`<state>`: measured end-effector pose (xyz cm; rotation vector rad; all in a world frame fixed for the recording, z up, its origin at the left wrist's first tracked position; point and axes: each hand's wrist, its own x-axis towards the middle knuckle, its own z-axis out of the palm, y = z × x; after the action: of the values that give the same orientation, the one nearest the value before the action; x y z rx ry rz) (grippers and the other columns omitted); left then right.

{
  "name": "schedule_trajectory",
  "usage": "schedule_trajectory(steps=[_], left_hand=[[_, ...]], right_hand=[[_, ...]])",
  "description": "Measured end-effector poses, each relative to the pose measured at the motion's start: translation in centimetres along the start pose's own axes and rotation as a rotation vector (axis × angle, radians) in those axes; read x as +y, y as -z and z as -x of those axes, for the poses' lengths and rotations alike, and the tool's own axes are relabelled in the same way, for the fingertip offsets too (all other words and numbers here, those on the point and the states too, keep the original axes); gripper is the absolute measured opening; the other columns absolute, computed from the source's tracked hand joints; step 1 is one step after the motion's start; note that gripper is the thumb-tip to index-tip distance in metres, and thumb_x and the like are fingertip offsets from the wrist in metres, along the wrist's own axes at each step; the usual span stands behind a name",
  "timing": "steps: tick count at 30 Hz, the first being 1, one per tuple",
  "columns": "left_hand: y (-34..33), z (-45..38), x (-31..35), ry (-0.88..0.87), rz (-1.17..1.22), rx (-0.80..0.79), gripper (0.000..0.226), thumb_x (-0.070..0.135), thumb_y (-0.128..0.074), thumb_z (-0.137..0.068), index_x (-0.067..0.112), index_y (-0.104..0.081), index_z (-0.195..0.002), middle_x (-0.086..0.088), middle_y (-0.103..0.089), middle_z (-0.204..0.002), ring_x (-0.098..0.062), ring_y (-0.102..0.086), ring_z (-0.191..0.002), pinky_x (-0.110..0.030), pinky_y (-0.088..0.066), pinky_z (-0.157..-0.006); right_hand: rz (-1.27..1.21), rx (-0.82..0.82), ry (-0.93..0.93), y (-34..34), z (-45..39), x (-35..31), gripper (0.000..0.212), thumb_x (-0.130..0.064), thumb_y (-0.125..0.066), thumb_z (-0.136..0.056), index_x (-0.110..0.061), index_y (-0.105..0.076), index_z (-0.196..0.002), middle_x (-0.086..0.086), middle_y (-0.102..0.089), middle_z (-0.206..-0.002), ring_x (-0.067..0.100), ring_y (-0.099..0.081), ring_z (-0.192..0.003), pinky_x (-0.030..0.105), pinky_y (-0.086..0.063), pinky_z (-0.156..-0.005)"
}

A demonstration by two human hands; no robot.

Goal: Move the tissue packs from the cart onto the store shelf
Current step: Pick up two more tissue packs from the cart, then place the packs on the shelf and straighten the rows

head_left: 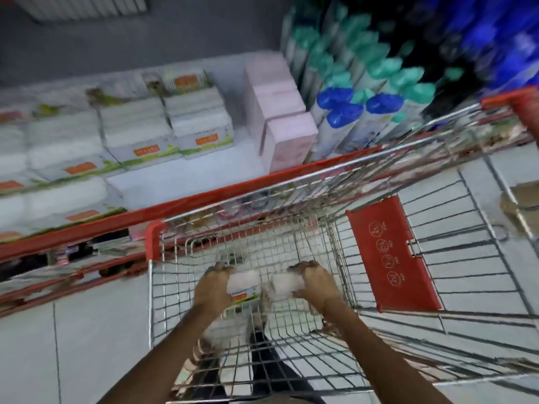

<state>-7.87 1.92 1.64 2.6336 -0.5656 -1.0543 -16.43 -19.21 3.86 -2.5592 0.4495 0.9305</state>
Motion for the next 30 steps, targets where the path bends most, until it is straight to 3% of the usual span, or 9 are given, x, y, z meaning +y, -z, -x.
schedule_trajectory(steps=[3,7,16,22,30], left_hand=[[4.7,1.3,-0.4,-0.025,0.007,0.103,0.066,0.023,-0.080,-0.069,0.021,-0.053,-0.129,-0.003,-0.056,-0.128,-0.023,-0.053,-0.116,-0.034,-0.047,-0.095],[12.3,2.9,-1.2,-0.050,0.043,0.297,0.063,0.022,-0.080,-0.070,0.024,-0.055,-0.128,-0.004,-0.058,-0.131,-0.023,-0.053,-0.119,-0.035,-0.044,-0.099],[21.0,4.0,-1.5,-0.114,0.102,0.586,0.063,0.012,-0.079,-0.072,0.016,-0.054,-0.129,-0.006,-0.057,-0.136,-0.023,-0.052,-0.125,-0.033,-0.041,-0.106],[23.6,2.4,-1.1,-0.097,0.109,0.583,0.062,0.007,-0.077,-0.073,0.014,-0.052,-0.130,-0.008,-0.055,-0.136,-0.023,-0.050,-0.126,-0.031,-0.039,-0.107],[23.2,0.2,-2.4,-0.009,0.069,0.501,0.070,0.006,-0.079,-0.072,0.015,-0.049,-0.133,-0.008,-0.055,-0.137,-0.024,-0.053,-0.124,-0.031,-0.044,-0.106]], right_hand=[[0.021,0.094,0.067,3.8,1.0,-2.6,0.060,-0.026,-0.075,-0.077,-0.022,-0.051,-0.133,0.002,-0.058,-0.131,0.018,-0.048,-0.125,0.031,-0.046,-0.102],[0.017,0.273,0.148,9.5,1.7,-7.5,0.060,-0.035,-0.077,-0.074,-0.025,-0.056,-0.129,0.001,-0.061,-0.130,0.019,-0.055,-0.119,0.028,-0.047,-0.098],[0.030,0.518,0.330,16.2,1.1,-12.9,0.061,-0.018,-0.076,-0.077,-0.021,-0.052,-0.133,0.002,-0.056,-0.135,0.021,-0.049,-0.125,0.031,-0.041,-0.107],[0.076,0.601,0.332,19.6,-0.9,-15.6,0.062,-0.012,-0.076,-0.077,-0.017,-0.051,-0.133,0.006,-0.056,-0.135,0.023,-0.049,-0.125,0.030,-0.040,-0.107],[0.228,0.560,0.282,19.4,-4.2,-17.2,0.057,-0.018,-0.076,-0.077,-0.020,-0.053,-0.129,0.005,-0.060,-0.129,0.024,-0.054,-0.120,0.034,-0.047,-0.098]])
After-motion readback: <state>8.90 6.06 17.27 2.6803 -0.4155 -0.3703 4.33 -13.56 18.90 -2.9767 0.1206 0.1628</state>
